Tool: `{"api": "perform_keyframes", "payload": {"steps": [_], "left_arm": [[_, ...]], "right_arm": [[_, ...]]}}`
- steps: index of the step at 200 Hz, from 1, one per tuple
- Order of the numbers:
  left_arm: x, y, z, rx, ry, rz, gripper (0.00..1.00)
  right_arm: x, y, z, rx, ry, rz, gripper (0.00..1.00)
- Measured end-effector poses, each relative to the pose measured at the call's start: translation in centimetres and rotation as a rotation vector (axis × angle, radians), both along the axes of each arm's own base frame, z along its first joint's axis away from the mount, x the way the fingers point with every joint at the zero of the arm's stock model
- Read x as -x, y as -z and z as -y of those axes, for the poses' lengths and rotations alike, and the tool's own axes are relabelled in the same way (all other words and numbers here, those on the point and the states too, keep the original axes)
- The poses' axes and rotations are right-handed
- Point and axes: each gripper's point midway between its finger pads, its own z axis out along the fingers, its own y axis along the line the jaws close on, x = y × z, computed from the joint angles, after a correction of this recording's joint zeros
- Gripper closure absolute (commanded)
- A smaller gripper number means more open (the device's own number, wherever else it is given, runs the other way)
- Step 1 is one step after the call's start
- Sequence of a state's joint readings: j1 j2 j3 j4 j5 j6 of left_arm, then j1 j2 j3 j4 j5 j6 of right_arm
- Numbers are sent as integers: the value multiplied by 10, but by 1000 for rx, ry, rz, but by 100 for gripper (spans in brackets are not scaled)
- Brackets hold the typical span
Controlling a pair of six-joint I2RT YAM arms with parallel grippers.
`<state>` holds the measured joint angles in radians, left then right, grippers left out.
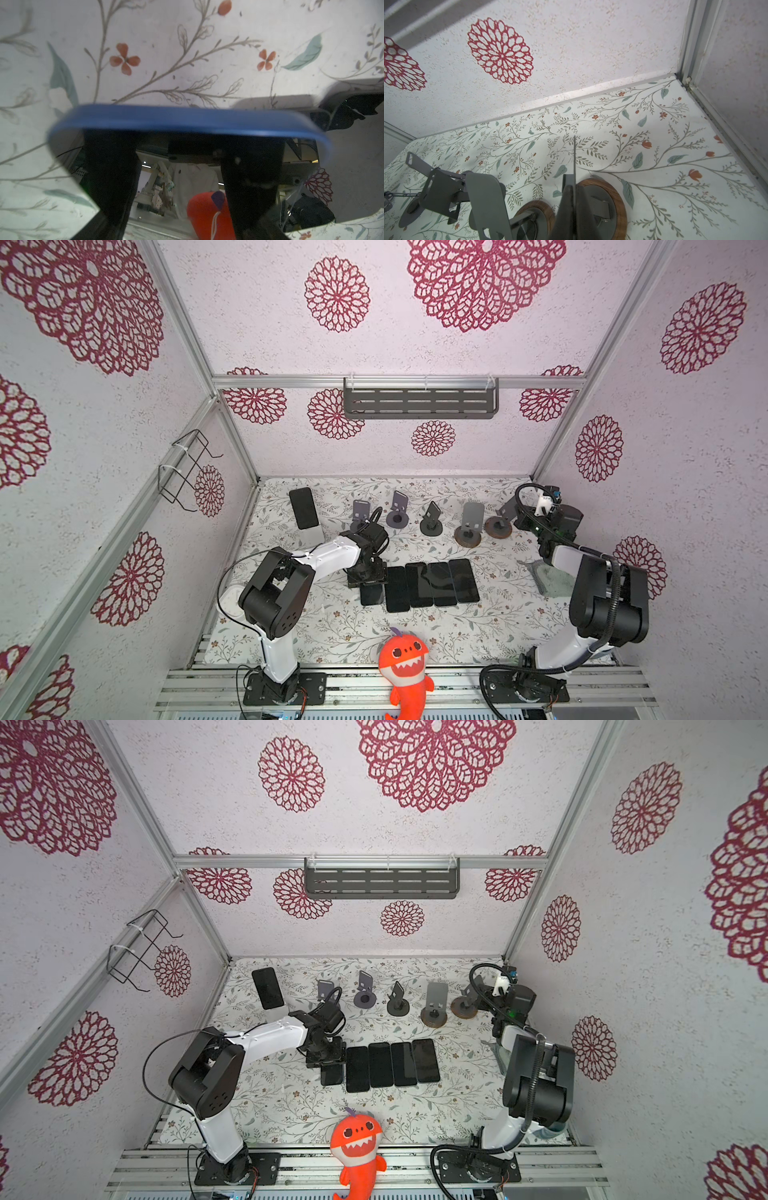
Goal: Remove the phone from the phone stand
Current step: Place the phone stand at the top-right of the table.
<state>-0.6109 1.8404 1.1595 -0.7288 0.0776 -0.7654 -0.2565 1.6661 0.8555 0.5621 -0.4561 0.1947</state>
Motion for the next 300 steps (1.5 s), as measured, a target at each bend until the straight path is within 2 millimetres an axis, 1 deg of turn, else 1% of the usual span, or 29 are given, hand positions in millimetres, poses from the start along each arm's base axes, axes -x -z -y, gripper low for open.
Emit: {"api": "perform_keyframes", "payload": {"steps": [16,59,77,96,143,163,184,199,214,230,246,273,293,300], "left_arm": [[2,2,0,4,-4,-6,25],[3,2,2,11,-6,-10,19],[3,2,3,16,-6,-8,17],[3,2,3,20,-7,-7,16],[3,1,4,32,-10,2,15],[3,1,5,39,-16,6,15],[6,0,6,52,-22,8,15],[9,0,7,59,-23,6,14],[11,-1,8,59,-23,5,13],[12,-1,9,56,-25,6,12],[13,-1,8,50,-26,2,10],[18,-2,2,18,-22,-6,4],[19,-10,-5,-8,-22,9,0],[18,-15,-7,-13,-24,22,1]], "right_arm": [[3,8,-3,5,-1,-18,100],[5,9,-3,10,-1,-7,100],[5,9,-3,11,-1,-3,96],[6,9,-3,11,1,0,88],[10,19,-4,3,8,-44,60],[14,18,-3,6,15,-59,52],[17,11,-3,15,17,-57,43],[18,5,-3,18,18,-53,34],[16,-3,-2,15,21,-50,21],[14,-10,-1,22,25,-48,12],[15,-17,-1,20,25,-51,9],[22,-30,-2,19,26,-59,6],[26,-43,-2,23,34,-64,6],[28,-47,-1,26,41,-66,6]]}}
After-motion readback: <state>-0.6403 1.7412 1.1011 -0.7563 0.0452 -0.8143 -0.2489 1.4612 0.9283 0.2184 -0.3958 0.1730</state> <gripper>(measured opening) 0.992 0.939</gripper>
